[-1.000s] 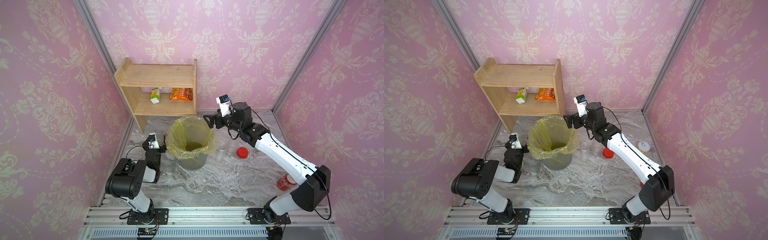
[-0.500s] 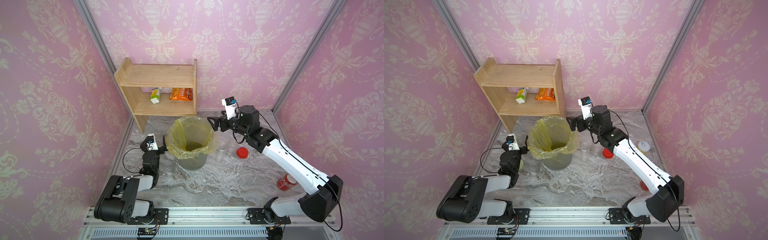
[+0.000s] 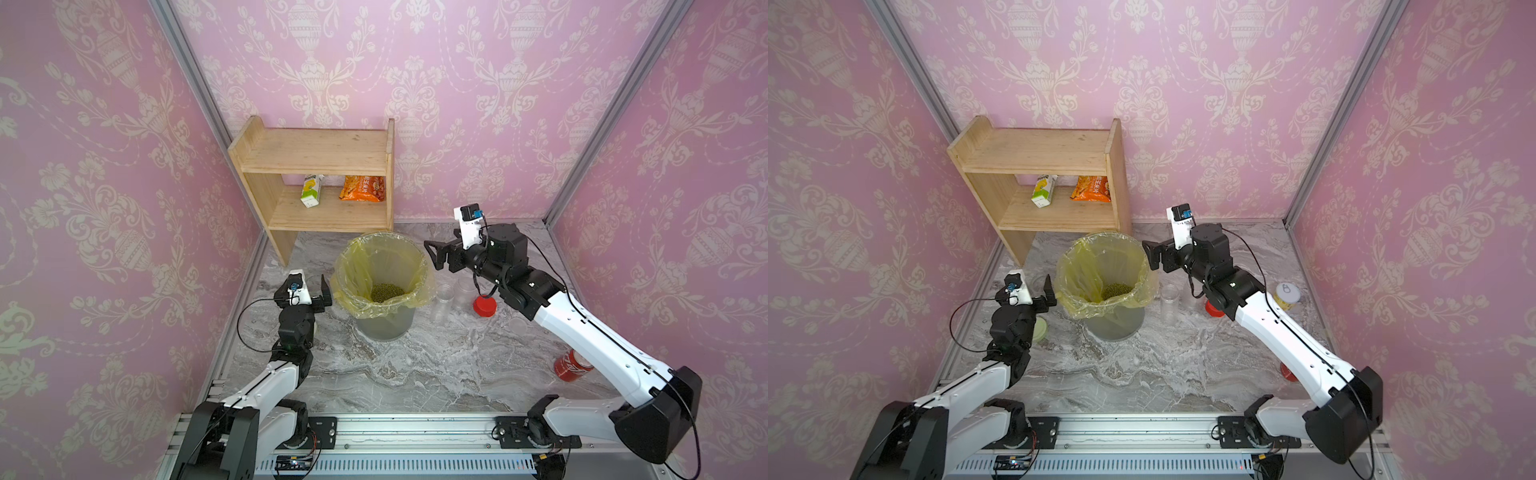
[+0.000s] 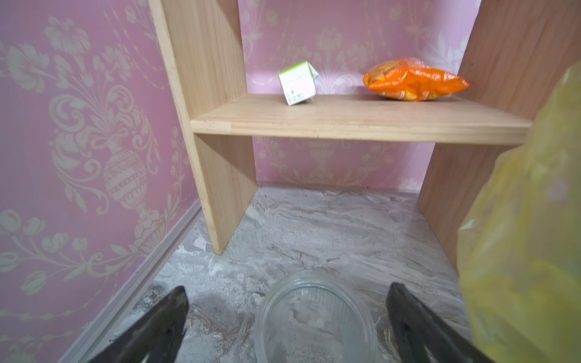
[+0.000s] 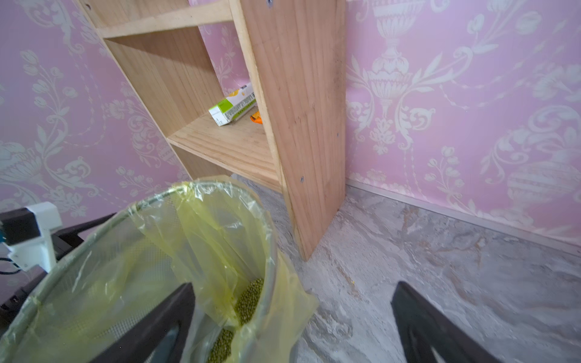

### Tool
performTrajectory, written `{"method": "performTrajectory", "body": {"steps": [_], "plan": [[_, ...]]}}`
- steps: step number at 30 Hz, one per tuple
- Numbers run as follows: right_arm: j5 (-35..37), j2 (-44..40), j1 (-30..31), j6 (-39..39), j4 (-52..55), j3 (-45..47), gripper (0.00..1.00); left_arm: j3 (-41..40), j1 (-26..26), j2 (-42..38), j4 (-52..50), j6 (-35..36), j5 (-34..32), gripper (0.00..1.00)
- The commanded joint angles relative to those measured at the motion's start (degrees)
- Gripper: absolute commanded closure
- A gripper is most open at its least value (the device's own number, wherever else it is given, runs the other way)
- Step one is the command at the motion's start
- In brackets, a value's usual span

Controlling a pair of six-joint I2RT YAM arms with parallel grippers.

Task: Empty moldy mung beans from jars
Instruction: Place the jar at the center of the board, then reset both arms

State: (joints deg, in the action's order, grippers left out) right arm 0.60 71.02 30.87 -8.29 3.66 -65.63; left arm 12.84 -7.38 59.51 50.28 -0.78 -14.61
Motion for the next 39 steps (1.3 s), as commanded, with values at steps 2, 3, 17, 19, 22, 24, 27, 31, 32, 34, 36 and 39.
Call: {"method": "performTrajectory", "body": {"steps": [2, 3, 17, 19, 22, 24, 27, 31, 32, 34, 36, 39], "plan": [[14.0, -7.1, -0.3, 4.9, -6.6, 10.0, 0.0, -2.0, -0.5, -1.3, -1.5, 2.7, -2.3, 0.01], [16.2, -9.4, -0.4, 6.2, -8.6, 12.7, 0.0, -2.3, -0.5, -0.9, -0.7, 3.0, -2.4, 0.01], [30.2, -23.4, -5.1, 8.5, -22.5, 35.6, 0.0, -8.2, -0.4, -6.3, 0.3, 2.3, -10.1, 0.01], [31.7, -23.0, -7.0, 9.3, -24.5, 38.4, 0.0, -7.9, -0.4, -3.3, 2.8, 4.1, -9.2, 0.01], [31.4, -22.6, -11.1, 8.3, -28.7, 43.4, 0.0, -6.8, -0.4, 0.1, 4.6, 5.4, -6.7, 0.01], [30.6, -21.3, -13.8, 6.9, -31.1, 45.9, 0.0, -6.5, -0.4, 2.0, 5.8, 5.7, -6.5, 0.01], [29.3, -18.7, -17.2, 5.8, -31.2, 47.1, 0.0, -6.9, -0.4, 3.7, 7.8, 5.8, -7.0, 0.01], [28.0, -14.1, -21.3, 5.6, -34.6, 47.9, 0.0, -7.0, -0.4, 5.8, 11.1, 6.4, -5.7, 0.01], [27.7, -13.3, -22.4, 5.1, -35.1, 48.0, 0.0, -7.1, -0.4, 6.2, 11.8, 6.5, -5.0, 0.01], [26.8, -11.7, -24.4, 3.7, -35.9, 48.2, 0.0, -6.8, -0.4, 6.9, 11.8, 6.6, -3.6, 0.01], [24.9, -10.1, -25.8, 3.2, -37.2, 48.2, 0.0, -5.7, -0.3, 8.4, 10.5, 7.0, -3.6, 0.01], [23.6, -6.5, -27.1, 3.4, -38.1, 46.9, 0.0, -4.4, 0.0, 12.9, 12.0, 6.4, -3.4, 0.01]]}}
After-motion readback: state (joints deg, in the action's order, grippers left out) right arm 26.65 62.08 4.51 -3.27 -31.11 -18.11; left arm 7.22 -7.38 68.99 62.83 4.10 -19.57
